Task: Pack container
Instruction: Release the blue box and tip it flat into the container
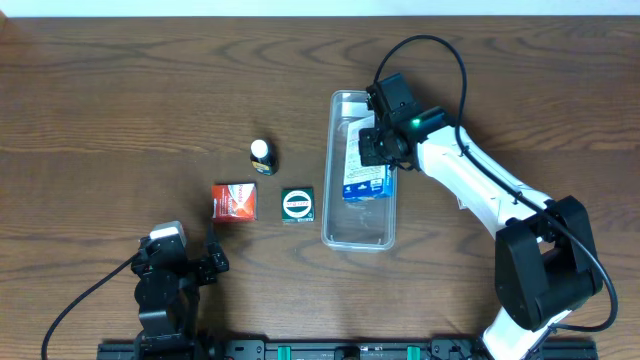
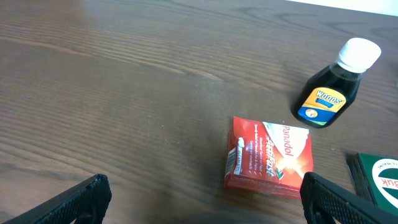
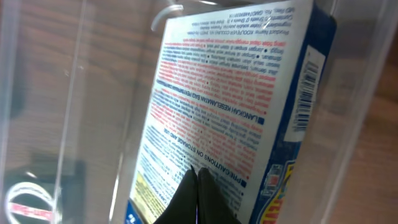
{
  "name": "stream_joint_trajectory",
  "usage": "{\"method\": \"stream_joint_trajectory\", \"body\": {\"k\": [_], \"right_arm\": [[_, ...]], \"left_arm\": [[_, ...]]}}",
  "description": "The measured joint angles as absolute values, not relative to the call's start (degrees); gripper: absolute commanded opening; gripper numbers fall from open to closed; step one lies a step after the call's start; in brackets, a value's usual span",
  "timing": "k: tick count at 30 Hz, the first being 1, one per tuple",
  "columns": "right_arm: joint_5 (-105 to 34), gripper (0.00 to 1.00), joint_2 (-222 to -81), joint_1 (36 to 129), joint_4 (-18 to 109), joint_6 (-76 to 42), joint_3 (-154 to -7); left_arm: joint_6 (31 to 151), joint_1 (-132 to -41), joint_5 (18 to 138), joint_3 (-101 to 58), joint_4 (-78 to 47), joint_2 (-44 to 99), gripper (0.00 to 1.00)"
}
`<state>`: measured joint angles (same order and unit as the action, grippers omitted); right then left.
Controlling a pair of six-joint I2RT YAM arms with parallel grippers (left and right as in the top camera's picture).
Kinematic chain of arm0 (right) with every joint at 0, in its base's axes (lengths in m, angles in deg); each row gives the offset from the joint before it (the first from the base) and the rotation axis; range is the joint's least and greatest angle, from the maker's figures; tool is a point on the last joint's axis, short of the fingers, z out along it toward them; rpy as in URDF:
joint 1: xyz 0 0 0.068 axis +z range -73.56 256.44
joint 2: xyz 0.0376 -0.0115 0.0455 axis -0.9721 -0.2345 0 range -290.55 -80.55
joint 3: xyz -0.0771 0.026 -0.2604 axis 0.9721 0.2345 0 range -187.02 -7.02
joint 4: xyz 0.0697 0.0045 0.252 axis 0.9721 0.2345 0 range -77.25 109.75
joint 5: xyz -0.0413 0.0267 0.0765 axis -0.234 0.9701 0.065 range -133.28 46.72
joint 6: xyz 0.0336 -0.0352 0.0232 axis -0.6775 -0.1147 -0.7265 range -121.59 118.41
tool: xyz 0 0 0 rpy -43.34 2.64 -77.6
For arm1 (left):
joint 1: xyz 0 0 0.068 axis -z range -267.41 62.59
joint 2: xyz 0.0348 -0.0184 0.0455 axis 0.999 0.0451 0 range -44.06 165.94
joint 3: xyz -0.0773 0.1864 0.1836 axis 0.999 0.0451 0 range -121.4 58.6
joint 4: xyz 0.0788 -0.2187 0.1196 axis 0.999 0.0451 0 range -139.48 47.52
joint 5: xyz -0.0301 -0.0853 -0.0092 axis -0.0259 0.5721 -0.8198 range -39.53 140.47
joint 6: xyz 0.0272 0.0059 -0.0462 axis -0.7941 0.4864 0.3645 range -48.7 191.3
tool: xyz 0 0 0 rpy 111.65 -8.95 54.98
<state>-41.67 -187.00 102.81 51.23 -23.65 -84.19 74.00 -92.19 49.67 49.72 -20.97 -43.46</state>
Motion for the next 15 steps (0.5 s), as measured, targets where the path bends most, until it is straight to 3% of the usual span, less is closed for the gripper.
{"method": "stream_joint_trajectory", "body": {"k": [15], "right_arm": [[-45.93,0.02,-186.15,102.81,54.57,-23.78,-84.71]], "left_arm": [[74.0,-92.19,49.67,49.72,-20.97,-43.43,0.98]]}}
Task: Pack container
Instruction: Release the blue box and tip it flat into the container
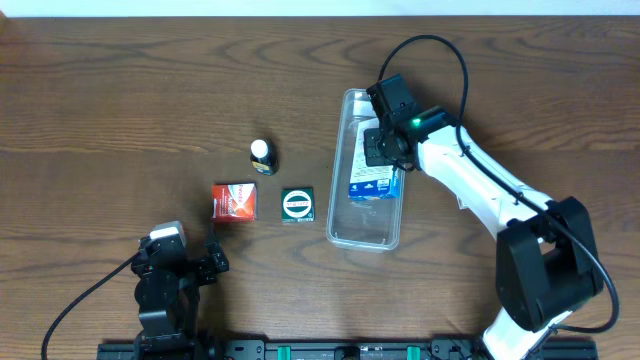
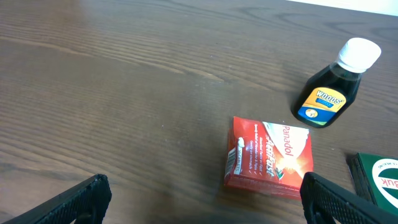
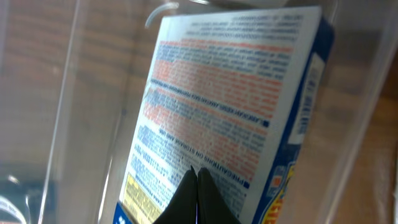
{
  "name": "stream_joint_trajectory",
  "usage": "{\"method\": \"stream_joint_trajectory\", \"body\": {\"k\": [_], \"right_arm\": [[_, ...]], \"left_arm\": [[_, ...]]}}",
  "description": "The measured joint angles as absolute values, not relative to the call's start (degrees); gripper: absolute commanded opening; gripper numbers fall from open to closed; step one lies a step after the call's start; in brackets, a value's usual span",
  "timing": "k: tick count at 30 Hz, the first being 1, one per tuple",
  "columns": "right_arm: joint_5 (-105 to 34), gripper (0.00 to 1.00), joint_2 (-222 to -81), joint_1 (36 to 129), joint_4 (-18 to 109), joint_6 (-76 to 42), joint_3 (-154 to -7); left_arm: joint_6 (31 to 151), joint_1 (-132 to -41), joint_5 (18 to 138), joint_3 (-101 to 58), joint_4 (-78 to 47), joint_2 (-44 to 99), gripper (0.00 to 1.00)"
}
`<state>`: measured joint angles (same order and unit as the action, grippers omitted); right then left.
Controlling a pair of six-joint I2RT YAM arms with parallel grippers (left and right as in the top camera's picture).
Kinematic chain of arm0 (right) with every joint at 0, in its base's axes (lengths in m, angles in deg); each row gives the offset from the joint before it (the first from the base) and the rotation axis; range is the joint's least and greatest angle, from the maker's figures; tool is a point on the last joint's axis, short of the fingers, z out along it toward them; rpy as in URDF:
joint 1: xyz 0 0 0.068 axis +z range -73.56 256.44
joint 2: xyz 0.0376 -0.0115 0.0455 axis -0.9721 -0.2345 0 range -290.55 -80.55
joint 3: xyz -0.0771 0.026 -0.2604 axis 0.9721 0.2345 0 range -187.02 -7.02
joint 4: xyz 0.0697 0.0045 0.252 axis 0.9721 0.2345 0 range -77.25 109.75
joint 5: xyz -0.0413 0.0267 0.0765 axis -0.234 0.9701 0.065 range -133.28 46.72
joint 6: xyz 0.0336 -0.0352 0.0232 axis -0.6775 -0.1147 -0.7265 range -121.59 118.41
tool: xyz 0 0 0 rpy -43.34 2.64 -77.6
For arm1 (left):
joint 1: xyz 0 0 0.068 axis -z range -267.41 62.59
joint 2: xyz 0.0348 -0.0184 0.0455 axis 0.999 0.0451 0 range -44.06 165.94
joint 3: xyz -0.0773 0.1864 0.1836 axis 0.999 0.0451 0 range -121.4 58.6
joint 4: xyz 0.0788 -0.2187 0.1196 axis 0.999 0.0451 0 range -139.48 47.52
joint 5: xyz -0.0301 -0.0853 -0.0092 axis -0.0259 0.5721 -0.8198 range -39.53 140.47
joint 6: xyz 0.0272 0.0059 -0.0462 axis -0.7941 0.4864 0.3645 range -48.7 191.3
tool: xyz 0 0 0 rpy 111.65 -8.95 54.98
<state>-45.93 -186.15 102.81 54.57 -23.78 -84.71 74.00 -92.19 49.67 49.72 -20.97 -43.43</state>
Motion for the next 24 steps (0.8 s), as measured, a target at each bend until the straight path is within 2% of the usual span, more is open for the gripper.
{"method": "stream_joint_trajectory", "body": {"k": [10,24], "right_arm": [[-46.91,0.01,-174.43,102.81,60.32,-23.43,-87.56],[-48.47,0.02,-187.31,102.81,60.98,-23.43,-87.56]], "left_arm": [[74.0,-92.19,49.7,49.72,-20.97,-43.41,0.98],[74.0,-92.19,49.7,49.72,-20.97,-43.41,0.98]]}}
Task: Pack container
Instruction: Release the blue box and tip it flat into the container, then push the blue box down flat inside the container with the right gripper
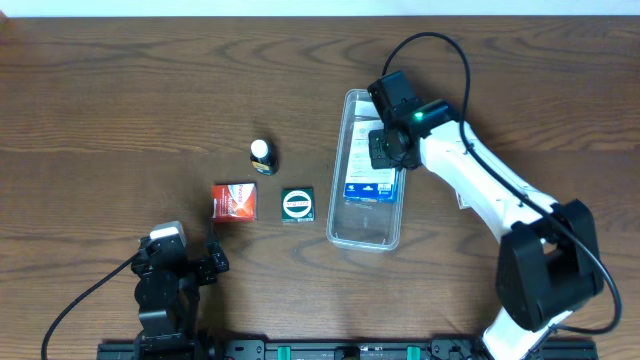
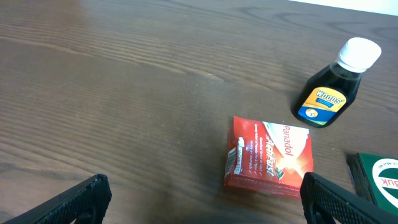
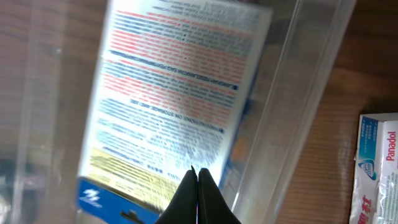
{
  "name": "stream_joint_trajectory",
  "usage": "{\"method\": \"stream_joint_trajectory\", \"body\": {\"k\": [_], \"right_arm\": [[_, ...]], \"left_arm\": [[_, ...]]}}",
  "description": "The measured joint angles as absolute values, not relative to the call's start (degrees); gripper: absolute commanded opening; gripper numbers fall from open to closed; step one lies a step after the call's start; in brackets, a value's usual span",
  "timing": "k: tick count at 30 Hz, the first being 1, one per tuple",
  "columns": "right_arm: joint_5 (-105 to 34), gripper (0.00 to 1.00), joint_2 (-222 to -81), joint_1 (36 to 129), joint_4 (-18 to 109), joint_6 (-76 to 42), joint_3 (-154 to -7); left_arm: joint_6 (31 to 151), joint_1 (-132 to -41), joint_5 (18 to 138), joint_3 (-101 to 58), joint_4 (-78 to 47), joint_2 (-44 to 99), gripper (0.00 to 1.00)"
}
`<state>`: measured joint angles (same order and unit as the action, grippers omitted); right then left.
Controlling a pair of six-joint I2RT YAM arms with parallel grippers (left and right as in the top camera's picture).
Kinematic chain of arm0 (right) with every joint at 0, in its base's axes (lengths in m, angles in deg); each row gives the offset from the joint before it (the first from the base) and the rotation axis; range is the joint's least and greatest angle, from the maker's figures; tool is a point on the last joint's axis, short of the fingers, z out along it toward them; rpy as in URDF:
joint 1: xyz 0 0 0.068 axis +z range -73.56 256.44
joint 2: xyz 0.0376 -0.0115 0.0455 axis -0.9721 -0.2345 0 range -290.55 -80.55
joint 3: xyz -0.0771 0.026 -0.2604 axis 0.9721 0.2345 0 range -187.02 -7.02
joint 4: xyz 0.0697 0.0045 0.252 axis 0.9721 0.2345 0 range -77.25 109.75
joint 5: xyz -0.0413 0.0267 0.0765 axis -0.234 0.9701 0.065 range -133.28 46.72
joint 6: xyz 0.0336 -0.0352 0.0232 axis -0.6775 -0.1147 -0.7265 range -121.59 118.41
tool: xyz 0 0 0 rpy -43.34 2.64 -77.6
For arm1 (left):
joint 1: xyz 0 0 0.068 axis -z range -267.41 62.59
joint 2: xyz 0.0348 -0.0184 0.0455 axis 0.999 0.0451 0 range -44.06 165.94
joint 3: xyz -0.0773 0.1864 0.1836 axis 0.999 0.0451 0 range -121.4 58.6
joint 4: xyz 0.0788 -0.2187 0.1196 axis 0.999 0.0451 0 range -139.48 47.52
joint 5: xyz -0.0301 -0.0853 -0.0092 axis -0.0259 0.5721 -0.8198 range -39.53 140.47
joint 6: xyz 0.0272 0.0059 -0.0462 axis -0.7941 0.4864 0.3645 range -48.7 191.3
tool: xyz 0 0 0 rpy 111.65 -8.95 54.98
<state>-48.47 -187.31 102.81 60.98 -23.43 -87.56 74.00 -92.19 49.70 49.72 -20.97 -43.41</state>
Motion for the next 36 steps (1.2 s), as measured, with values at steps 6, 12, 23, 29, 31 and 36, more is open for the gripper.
{"method": "stream_joint_trajectory", "body": {"k": [6,12,23,29,31,36], "right_arm": [[-49.49,0.01,-189.34,102.81,59.12,-23.13,-87.53],[-46.28,0.01,-189.32,102.81,58.79,-20.53,-87.53],[-35.24,0.01,-187.26,108.21,67.71,-13.95,-87.53],[-34.81,0.01,-187.26,111.07,67.75,-11.98,-87.53],[-35.2,0.01,-187.28,111.18,67.69,-11.7,-87.42],[-35.81,0.01,-188.03,111.18,67.73,-11.35,-87.1]], "left_arm": [[74.0,-92.19,49.67,49.72,-20.95,-43.41,0.98],[74.0,-92.19,49.67,49.72,-20.97,-43.41,0.98],[74.0,-92.19,49.67,49.72,-20.95,-43.35,0.98],[74.0,-92.19,49.7,49.72,-20.97,-43.35,0.98],[74.0,-92.19,49.67,49.72,-20.97,-43.35,0.98],[74.0,-92.19,49.7,49.72,-20.95,-43.35,0.98]]}}
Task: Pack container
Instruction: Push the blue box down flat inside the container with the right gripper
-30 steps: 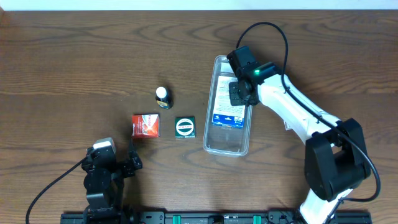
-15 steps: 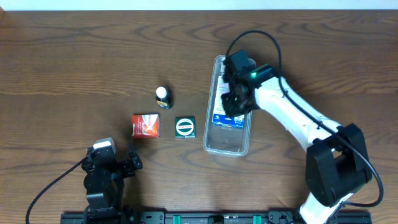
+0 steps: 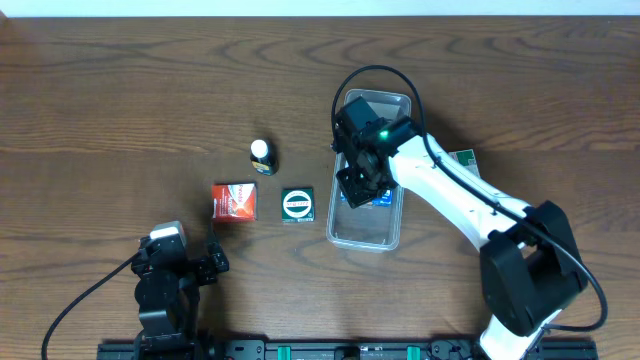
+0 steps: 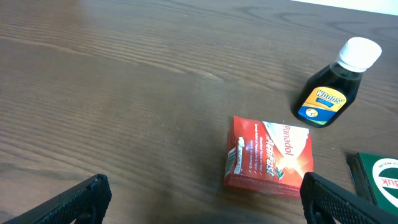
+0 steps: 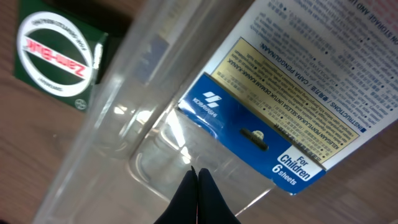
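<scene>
A clear plastic container [image 3: 385, 235] lies lengthwise at mid-table. A blue and white box [image 3: 378, 196] of children's sheets lies inside it, and it fills the upper right of the right wrist view [image 5: 298, 74]. My right gripper [image 3: 352, 185] is shut and empty, its tips [image 5: 198, 194] low over the container's left side near the box's blue end. Left of the container lie a green Zam-Buk box [image 3: 297, 205], a red Panadol box [image 3: 235, 201] and a small dark bottle [image 3: 262, 154]. My left gripper [image 4: 205, 208] rests open near the front edge, short of the red box [image 4: 270, 155].
A greenish packet [image 3: 462, 158] shows on the table just right of my right arm. The right arm's black cable [image 3: 375, 75] loops above the container's far end. The bottle [image 4: 333, 84] and the green box's corner [image 4: 376, 177] lie beyond the left gripper.
My right gripper has moved from the container's far right part to its left side, nearer the middle, and has turned. The greenish packet right of the arm has come into sight. The left arm is unchanged.
The box first leaned on edge against the container's right wall with my shut right gripper on it. The container then sat slightly further right. Later the box lay flatter inside. Now it lies flat, and the gripper is at the container's left side.
</scene>
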{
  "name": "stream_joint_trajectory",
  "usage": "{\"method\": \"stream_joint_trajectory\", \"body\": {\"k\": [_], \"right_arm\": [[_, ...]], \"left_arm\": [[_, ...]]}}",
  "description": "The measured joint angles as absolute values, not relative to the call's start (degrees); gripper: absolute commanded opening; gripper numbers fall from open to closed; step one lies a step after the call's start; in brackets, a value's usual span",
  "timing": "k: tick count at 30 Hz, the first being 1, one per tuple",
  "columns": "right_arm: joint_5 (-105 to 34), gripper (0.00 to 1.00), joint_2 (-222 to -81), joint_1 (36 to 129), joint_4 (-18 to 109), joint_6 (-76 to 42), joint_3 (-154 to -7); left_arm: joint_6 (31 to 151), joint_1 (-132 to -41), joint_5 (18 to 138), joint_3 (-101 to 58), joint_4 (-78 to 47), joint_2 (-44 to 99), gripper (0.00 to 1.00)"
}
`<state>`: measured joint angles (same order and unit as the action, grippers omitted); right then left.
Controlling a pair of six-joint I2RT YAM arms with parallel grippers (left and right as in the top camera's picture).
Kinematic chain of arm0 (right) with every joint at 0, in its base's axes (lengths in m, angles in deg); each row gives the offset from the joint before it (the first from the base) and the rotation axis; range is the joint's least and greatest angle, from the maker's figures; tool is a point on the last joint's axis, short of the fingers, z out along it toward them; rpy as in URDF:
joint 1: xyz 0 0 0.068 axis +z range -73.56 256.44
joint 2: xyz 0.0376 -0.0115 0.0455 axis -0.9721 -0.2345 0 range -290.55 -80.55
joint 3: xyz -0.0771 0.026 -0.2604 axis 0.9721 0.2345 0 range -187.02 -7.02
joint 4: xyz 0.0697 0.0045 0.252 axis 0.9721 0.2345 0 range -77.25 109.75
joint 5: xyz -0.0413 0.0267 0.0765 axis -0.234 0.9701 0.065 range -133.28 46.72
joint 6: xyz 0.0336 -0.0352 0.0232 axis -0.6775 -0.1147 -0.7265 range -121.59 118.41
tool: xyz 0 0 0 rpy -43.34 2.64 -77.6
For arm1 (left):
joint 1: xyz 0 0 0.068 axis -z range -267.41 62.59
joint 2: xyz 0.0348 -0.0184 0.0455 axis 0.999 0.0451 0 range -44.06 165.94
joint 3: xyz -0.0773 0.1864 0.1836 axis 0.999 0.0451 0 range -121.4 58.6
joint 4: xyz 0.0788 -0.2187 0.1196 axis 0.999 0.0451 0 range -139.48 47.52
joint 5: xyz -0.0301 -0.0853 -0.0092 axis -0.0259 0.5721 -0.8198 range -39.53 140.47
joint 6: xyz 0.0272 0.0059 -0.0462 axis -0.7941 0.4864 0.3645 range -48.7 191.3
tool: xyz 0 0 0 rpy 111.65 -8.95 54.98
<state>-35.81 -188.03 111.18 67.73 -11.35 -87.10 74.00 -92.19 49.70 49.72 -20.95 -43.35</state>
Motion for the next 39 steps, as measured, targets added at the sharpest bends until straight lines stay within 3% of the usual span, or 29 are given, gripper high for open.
{"method": "stream_joint_trajectory", "body": {"k": [17,30,39], "right_arm": [[-37.45,0.01,-190.65,111.92,59.25,-10.32,-80.32],[-47.46,0.02,-190.65,111.92,55.47,-11.61,-78.51],[-48.66,0.24,-189.97,113.85,56.34,-10.56,-78.46]], "left_arm": [[74.0,-92.19,49.67,49.72,-20.97,-43.3,0.98],[74.0,-92.19,49.67,49.72,-20.95,-43.28,0.98],[74.0,-92.19,49.67,49.72,-20.95,-43.28,0.98]]}}
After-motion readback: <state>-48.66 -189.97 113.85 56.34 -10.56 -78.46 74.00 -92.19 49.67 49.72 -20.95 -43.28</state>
